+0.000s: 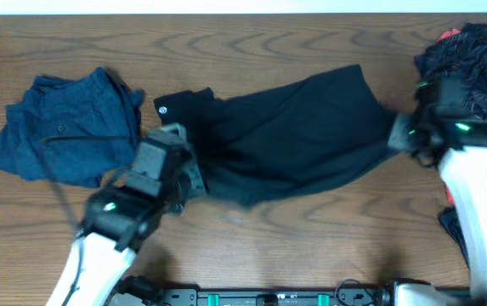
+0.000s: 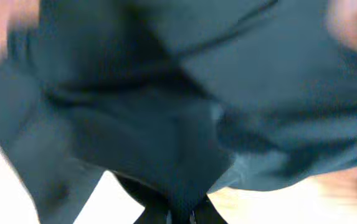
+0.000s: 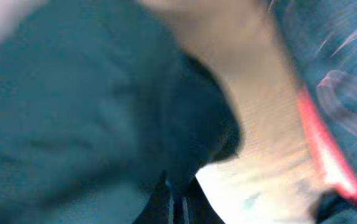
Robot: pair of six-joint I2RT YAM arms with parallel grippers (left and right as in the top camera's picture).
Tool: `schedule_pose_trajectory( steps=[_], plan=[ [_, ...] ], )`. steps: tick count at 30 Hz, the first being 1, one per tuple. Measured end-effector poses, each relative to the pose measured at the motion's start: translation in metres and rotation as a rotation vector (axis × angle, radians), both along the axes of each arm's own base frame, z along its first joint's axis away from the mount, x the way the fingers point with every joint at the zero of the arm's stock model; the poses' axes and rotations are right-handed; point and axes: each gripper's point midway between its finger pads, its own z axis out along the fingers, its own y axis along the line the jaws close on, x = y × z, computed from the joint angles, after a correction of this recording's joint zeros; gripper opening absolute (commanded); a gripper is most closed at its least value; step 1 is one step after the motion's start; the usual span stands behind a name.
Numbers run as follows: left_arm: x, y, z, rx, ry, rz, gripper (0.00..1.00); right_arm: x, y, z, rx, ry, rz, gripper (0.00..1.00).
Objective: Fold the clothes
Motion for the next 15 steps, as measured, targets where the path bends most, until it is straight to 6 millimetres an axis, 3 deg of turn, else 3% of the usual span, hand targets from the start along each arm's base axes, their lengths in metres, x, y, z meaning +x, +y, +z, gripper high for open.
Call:
schedule_pose_trajectory(
  steps=[3, 6, 15],
  plan=[
    [0.01, 0.004, 0.056, -0.046, -0.145, 0.003, 0.06, -0.003, -0.008, 0.068, -0.016, -0.175, -0.021, 0.01],
    [0.015, 0.014, 0.099, -0.073, -0.255, 0.033, 0.06, -0.017, -0.016, 0.115, -0.03, -0.304, -0.046, 0.01],
    [0.012, 0.038, 0.187, -0.12, -0.475, 0.102, 0.06, -0.048, -0.034, 0.183, -0.105, -0.512, -0.113, 0.01]
  ],
)
